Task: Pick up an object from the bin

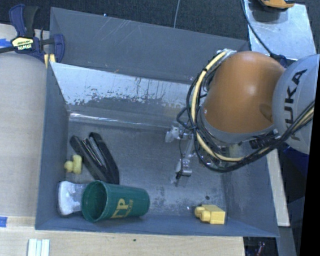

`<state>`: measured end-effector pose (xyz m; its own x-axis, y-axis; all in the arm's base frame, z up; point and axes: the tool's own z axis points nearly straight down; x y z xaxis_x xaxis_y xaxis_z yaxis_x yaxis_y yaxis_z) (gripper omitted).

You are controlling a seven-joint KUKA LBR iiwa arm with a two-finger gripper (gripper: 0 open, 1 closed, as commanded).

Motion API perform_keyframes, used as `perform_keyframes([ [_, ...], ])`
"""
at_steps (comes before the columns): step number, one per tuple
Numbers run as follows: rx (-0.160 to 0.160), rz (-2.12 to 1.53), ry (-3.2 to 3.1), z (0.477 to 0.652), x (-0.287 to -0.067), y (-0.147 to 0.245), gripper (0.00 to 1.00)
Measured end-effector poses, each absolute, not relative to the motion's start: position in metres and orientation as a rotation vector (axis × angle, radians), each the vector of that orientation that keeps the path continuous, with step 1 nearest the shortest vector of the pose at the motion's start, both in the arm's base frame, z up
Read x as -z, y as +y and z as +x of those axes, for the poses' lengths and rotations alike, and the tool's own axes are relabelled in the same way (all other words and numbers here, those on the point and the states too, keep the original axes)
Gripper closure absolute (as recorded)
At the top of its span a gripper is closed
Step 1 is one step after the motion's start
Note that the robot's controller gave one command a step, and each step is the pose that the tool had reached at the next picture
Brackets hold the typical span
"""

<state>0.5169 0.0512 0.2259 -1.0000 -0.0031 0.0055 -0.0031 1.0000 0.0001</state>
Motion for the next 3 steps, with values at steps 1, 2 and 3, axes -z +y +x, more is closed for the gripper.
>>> perform_keyframes([
  [1,0.001,0.002,-3.145,0.519,-0.23,0.051,0.0],
  [2,0.0,0.188,-3.142,0.513,-0.173,0.078,0.0],
  [3,-0.002,0.469,-3.121,0.517,-0.161,0.169,0.0],
])
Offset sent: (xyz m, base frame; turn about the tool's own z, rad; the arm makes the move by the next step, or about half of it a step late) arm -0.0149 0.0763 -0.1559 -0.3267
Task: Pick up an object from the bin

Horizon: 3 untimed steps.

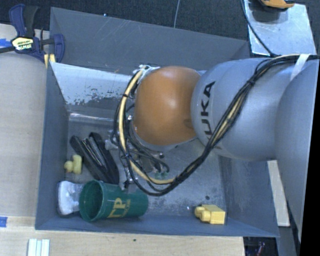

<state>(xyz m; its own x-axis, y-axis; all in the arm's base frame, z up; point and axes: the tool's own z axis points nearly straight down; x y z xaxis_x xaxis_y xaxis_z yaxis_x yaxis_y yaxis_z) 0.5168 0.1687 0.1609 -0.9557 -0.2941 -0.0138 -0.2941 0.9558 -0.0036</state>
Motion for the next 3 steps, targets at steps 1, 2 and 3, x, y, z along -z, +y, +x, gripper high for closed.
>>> perform_keyframes([
  [1,0.003,-0.573,3.067,0.522,-0.156,0.191,0.0],
  [2,0.01,-0.892,2.99,0.513,-0.068,0.244,0.0],
  [3,-0.014,0.046,3.09,0.565,-0.073,0.235,1.0],
])
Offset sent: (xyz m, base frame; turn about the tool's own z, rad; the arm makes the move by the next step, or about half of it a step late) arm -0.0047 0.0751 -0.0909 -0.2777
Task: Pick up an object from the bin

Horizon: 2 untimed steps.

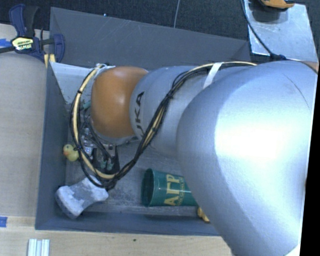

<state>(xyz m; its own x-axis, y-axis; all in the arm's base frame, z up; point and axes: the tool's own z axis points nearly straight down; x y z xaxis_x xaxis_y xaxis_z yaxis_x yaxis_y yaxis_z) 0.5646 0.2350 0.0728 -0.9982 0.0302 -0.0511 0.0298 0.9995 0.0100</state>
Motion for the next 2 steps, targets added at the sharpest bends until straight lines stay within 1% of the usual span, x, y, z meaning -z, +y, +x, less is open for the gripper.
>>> perform_keyframes([
  [1,-0.012,0.046,3.093,0.5634,-0.0712,0.2344,1.0],
  [2,-0.013,0.046,3.091,0.5635,-0.0759,0.2343,1.0],
])
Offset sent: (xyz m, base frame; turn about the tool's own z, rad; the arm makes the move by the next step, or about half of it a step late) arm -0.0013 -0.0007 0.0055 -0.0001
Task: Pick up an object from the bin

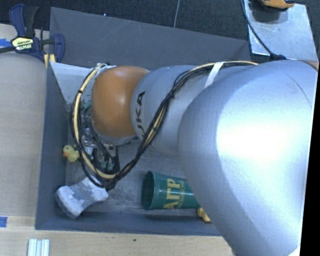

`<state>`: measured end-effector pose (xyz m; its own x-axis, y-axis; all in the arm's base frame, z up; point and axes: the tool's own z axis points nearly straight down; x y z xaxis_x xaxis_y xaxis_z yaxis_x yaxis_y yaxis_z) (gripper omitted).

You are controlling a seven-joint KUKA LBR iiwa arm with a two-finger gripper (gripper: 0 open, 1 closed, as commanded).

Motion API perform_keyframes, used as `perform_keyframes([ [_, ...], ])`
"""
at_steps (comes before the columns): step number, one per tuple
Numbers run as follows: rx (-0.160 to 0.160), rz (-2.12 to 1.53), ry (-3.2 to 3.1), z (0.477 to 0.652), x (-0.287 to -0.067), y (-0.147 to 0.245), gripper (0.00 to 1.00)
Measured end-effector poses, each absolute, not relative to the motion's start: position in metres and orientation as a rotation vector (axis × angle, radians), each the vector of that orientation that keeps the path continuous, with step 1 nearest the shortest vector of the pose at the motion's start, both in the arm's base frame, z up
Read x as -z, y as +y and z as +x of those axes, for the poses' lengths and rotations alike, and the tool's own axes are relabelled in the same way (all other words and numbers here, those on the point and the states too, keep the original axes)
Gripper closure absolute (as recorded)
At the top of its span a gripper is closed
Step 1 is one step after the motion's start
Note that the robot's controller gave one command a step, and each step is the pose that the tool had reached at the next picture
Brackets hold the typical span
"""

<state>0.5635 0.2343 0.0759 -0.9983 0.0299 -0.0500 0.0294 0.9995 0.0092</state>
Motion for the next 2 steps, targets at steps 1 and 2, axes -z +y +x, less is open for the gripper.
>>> perform_keyframes([
  [1,-0.013,0.046,3.092,0.563,-0.093,0.234,1.0],
  [2,-0.009,0.047,3.099,0.562,-0.126,0.233,1.0],
])
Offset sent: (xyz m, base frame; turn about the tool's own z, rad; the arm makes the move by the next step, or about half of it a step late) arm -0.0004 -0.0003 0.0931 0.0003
